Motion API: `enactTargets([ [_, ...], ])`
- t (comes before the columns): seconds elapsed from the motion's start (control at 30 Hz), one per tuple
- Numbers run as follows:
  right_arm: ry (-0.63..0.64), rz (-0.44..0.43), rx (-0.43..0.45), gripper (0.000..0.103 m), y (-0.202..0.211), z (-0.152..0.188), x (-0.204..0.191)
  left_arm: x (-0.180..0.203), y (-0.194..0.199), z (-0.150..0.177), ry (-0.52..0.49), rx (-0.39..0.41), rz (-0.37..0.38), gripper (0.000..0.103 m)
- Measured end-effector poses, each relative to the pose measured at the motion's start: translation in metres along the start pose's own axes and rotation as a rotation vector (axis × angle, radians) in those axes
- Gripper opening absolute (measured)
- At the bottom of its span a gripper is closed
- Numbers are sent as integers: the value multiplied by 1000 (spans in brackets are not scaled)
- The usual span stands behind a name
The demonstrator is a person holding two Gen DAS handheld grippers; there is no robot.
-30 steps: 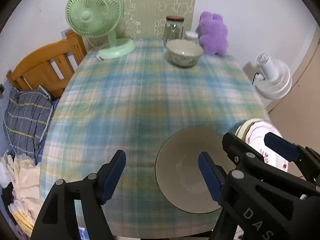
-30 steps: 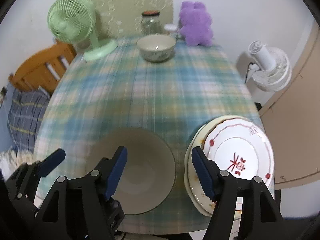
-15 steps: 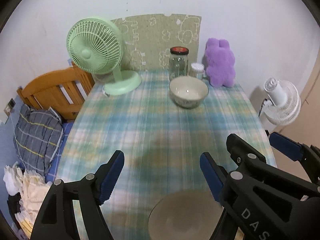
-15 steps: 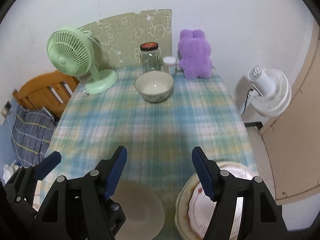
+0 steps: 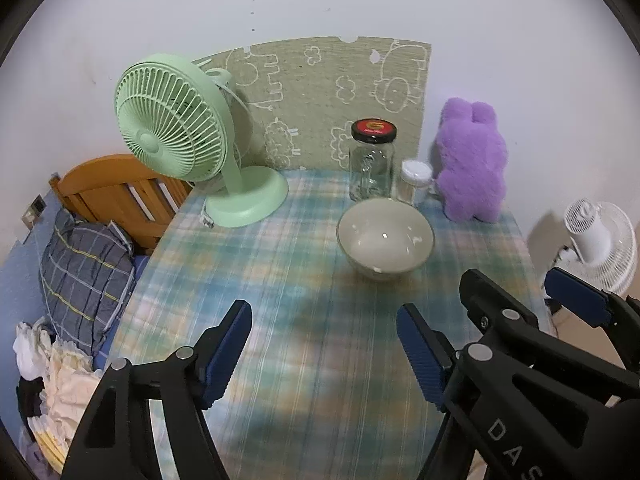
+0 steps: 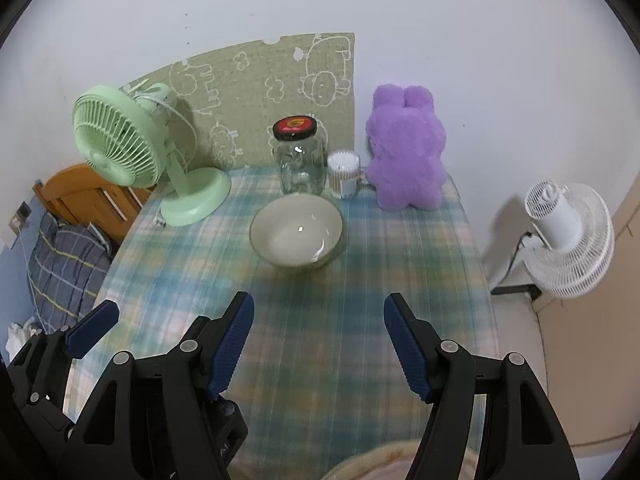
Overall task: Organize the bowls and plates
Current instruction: 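Move both tools to the patterned bowl by the jar and close on its rim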
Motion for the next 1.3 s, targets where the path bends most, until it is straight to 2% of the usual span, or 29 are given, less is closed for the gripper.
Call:
enactTargets([
  [0.23, 21, -2, 14, 71, -20, -37, 6, 6, -21, -35, 37, 20, -19, 75],
  [0.67, -8, -9, -4, 71, -78, -90, 17, 18, -76, -83, 35, -3, -28, 62],
  [0.97, -31, -20, -48, 55, -128, -107, 16, 16, -127, -94, 86, -52, -10, 52],
  [1.1, -38, -29, -87, 44, -149, -109, 16, 16, -144, -95, 95, -78, -20, 47],
  [1.3, -37, -31, -124, 37, -172, -107, 16, 17, -165, -92, 101, -119, -14, 39],
])
Point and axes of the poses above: each gripper's, at about its wrist camera, not at the fingertips, and y roughly against the way its jaws point, x to its right, z to its underside, the point moved 8 cm from there along -y, roughly the way its jaws point, and after that the axes turned 13 degrees about -x, right-handed, at the moved point
